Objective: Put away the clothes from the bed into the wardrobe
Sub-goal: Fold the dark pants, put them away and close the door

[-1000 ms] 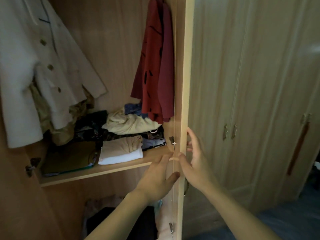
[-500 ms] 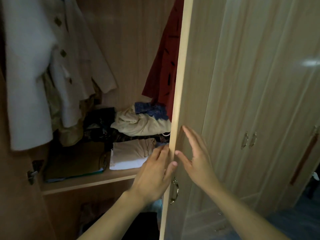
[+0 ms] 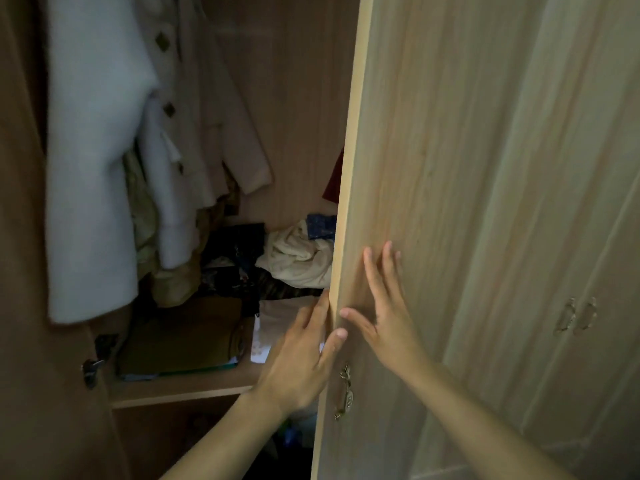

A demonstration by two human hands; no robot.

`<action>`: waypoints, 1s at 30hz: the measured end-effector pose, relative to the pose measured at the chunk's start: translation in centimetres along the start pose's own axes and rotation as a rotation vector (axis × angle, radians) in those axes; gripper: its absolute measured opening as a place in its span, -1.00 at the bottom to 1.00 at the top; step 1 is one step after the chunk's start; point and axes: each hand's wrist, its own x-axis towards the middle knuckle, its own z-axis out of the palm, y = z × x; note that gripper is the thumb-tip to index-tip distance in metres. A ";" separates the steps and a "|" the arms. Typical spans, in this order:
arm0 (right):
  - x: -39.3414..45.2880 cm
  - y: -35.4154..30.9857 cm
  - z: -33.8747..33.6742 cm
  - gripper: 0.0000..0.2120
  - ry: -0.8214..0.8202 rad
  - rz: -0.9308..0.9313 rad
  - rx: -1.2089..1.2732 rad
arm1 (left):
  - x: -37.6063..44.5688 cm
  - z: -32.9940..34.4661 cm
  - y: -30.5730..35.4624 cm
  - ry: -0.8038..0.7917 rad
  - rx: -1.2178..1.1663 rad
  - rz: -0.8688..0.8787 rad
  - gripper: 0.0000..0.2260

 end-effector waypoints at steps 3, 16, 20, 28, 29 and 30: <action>1.4 1.4 2.0 -0.06 0.028 -0.035 -0.180 | 1.4 -0.6 -1.5 0.001 0.103 -0.025 -0.41; 6.3 3.4 7.5 0.16 0.006 0.011 -0.436 | 5.6 0.3 -4.7 -0.031 0.173 -0.235 -0.30; 8.0 3.3 9.2 0.22 -0.008 0.069 -0.457 | 6.2 0.7 -5.9 -0.120 0.250 -0.334 -0.32; 8.3 4.0 9.6 0.22 0.001 0.052 -0.457 | 6.2 0.6 -6.4 -0.167 0.267 -0.408 -0.34; 8.3 3.9 9.6 0.22 -0.007 0.056 -0.461 | 6.3 0.4 -6.2 -0.169 0.261 -0.413 -0.34; 8.3 3.8 9.5 0.22 -0.015 0.060 -0.464 | 6.3 0.3 -6.2 -0.172 0.258 -0.419 -0.33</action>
